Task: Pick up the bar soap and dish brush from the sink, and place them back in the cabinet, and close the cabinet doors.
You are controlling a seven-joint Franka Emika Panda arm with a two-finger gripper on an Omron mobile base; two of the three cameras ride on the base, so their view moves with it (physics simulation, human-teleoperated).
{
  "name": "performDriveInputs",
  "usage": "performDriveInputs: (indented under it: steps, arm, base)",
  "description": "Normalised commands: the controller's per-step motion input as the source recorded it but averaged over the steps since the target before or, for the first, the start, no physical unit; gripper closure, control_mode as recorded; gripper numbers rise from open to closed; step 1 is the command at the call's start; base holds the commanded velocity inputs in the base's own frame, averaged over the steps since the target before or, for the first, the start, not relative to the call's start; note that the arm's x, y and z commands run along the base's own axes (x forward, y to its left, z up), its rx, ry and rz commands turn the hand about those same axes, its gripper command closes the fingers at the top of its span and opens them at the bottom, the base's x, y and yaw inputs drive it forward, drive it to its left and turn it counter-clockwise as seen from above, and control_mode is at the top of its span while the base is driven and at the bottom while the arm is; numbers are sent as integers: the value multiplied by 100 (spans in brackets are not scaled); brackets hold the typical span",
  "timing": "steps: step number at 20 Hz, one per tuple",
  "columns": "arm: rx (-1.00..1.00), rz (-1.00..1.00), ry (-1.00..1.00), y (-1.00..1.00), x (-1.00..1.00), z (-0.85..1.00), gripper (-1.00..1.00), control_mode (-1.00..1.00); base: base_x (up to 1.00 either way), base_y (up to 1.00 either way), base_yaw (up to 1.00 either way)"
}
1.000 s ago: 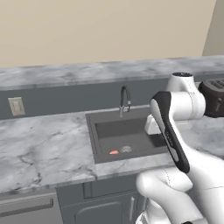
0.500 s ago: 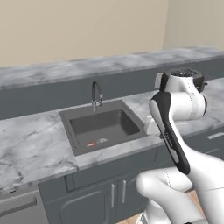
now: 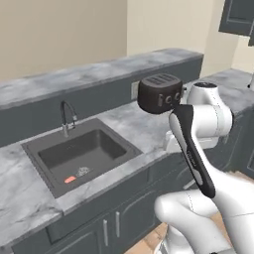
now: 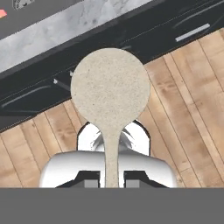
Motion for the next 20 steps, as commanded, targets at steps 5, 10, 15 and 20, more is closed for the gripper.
performDriveInputs:
  steps: [5, 10, 15, 20]
  arm:
    - [0, 0, 0, 0, 0, 0, 100, 100]
    - [0, 0, 0, 0, 0, 0, 100, 100]
    - [0, 0, 0, 0, 0, 0, 100, 100]
    - [0, 0, 0, 0, 0, 0, 100, 100]
  base:
    - [0, 0, -48]
    - [0, 0, -48]
    - [0, 0, -47]
    - [0, 0, -47]
